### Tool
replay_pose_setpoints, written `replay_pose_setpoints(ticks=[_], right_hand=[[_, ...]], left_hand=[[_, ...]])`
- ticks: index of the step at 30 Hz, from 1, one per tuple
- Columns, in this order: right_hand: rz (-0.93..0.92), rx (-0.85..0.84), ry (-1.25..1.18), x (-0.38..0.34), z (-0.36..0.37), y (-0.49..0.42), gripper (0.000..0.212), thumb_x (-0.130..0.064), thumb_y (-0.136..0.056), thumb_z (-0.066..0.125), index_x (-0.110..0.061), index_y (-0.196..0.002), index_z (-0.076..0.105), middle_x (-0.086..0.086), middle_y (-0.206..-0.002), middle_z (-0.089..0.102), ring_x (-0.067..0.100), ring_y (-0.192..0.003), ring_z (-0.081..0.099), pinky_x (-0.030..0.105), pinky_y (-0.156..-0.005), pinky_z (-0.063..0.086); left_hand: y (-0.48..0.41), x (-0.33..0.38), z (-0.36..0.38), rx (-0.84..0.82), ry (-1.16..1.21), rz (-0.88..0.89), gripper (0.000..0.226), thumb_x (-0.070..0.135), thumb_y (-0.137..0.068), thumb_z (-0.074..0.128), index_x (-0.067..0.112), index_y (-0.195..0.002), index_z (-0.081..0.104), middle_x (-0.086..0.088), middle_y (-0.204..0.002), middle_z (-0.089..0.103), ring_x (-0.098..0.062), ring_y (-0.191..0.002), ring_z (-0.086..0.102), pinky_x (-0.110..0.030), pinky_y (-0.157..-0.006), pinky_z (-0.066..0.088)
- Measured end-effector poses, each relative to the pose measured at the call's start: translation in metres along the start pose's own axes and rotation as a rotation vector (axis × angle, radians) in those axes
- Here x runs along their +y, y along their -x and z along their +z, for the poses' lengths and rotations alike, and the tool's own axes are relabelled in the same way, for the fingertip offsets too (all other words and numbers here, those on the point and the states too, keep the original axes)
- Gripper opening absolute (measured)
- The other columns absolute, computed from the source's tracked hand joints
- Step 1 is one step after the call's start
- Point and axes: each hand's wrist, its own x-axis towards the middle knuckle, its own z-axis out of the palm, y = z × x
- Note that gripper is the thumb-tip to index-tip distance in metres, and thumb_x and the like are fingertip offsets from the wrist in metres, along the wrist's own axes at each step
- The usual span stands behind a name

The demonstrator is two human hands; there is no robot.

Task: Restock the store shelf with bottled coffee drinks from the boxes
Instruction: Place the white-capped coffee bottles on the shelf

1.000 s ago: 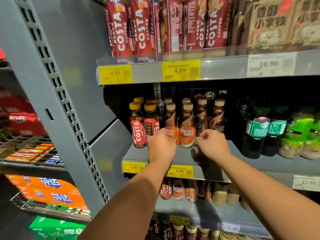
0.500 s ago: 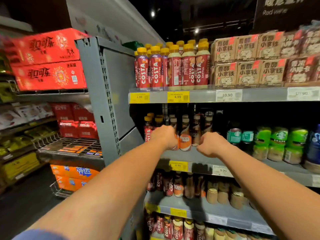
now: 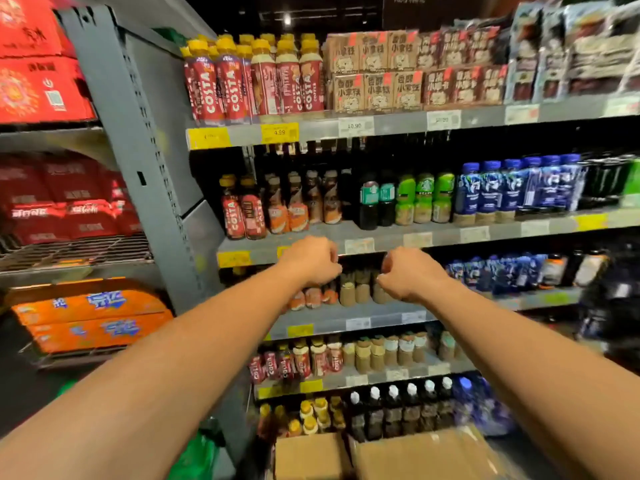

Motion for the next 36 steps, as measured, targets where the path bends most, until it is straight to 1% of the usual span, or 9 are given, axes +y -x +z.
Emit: replay_pose_setpoints(ticks=[3, 8, 14, 17, 21, 29, 31, 33, 36], right_hand=[[0.017, -0.017, 0.006, 0.019, 0.024, 0.025, 0.020, -0.030, -0.086, 0.054, -0.014, -0.075, 0.051, 0.009, -0.082, 0.051, 0.030, -0.083, 0.055, 0.031, -0.067, 0.042], [0.055, -0.090, 0.066, 0.056, 0.066, 0.053, 0.026, -0.031, -0.089, 0.054, -0.010, -0.078, 0.062, 0.006, -0.068, 0.052, 0.025, -0.066, 0.051, 0.029, -0.058, 0.040], [0.054, -0.101, 0.017, 0.103, 0.106, 0.073, 0.023, -0.030, -0.088, 0.052, -0.013, -0.094, 0.066, 0.013, -0.094, 0.065, 0.031, -0.088, 0.059, 0.034, -0.072, 0.051], [0.028, -0.145, 0.032, 0.123, 0.120, 0.081, 0.018, -0.028, -0.086, 0.051, -0.015, -0.089, 0.063, 0.014, -0.098, 0.065, 0.030, -0.083, 0.056, 0.032, -0.069, 0.047], [0.001, -0.201, 0.038, 0.153, 0.142, 0.088, 0.025, -0.027, -0.087, 0.051, -0.013, -0.103, 0.065, 0.015, -0.105, 0.063, 0.031, -0.091, 0.057, 0.031, -0.068, 0.043], [0.007, -0.308, 0.007, 0.205, 0.226, 0.100, 0.023, -0.030, -0.090, 0.052, -0.014, -0.099, 0.065, 0.016, -0.107, 0.063, 0.033, -0.096, 0.058, 0.031, -0.069, 0.041], [-0.007, -0.317, 0.001, 0.214, 0.249, 0.100, 0.015, -0.028, -0.088, 0.053, -0.016, -0.090, 0.063, 0.015, -0.106, 0.063, 0.033, -0.098, 0.058, 0.030, -0.068, 0.039], [-0.004, -0.321, -0.003, 0.223, 0.271, 0.101, 0.010, -0.026, -0.084, 0.055, -0.018, -0.079, 0.059, 0.013, -0.099, 0.066, 0.032, -0.093, 0.059, 0.029, -0.066, 0.039], [0.071, -0.328, -0.010, 0.235, 0.302, 0.103, 0.012, -0.028, -0.083, 0.054, -0.021, -0.082, 0.063, 0.010, -0.092, 0.064, 0.028, -0.078, 0.053, 0.028, -0.065, 0.038]], left_hand=[[0.022, 0.014, 0.037, 0.029, -0.009, -0.001, 0.012, 0.032, -0.088, 0.054, 0.024, -0.093, 0.061, -0.004, -0.099, 0.063, -0.025, -0.082, 0.054, -0.030, -0.065, 0.039], [0.046, 0.030, 0.099, -0.015, -0.049, -0.005, 0.020, 0.030, -0.087, 0.051, 0.022, -0.103, 0.061, -0.008, -0.108, 0.061, -0.031, -0.098, 0.058, -0.033, -0.069, 0.039], [0.062, 0.051, 0.157, -0.058, -0.100, -0.056, 0.024, 0.029, -0.091, 0.050, 0.019, -0.110, 0.059, -0.009, -0.109, 0.061, -0.031, -0.101, 0.057, -0.034, -0.069, 0.041], [0.068, 0.066, 0.179, -0.067, -0.128, -0.073, 0.026, 0.031, -0.091, 0.049, 0.019, -0.112, 0.058, -0.009, -0.112, 0.062, -0.032, -0.103, 0.057, -0.035, -0.069, 0.042], [0.072, 0.087, 0.211, -0.081, -0.145, -0.101, 0.030, 0.031, -0.089, 0.050, 0.018, -0.115, 0.057, -0.010, -0.116, 0.060, -0.033, -0.105, 0.057, -0.038, -0.073, 0.044], [0.075, 0.102, 0.308, -0.166, -0.099, -0.116, 0.028, 0.028, -0.090, 0.049, 0.017, -0.114, 0.057, -0.008, -0.107, 0.060, -0.031, -0.101, 0.057, -0.034, -0.065, 0.038], [0.074, 0.098, 0.332, -0.195, -0.100, -0.113, 0.028, 0.028, -0.091, 0.047, 0.018, -0.116, 0.055, -0.007, -0.108, 0.060, -0.030, -0.101, 0.057, -0.035, -0.066, 0.041], [0.071, 0.093, 0.354, -0.226, -0.113, -0.121, 0.032, 0.030, -0.091, 0.047, 0.019, -0.121, 0.052, -0.007, -0.114, 0.058, -0.030, -0.103, 0.055, -0.035, -0.067, 0.040], [0.065, 0.084, 0.385, -0.279, -0.100, -0.124, 0.029, 0.028, -0.091, 0.044, 0.017, -0.116, 0.053, -0.006, -0.112, 0.058, -0.028, -0.101, 0.055, -0.032, -0.065, 0.038]])
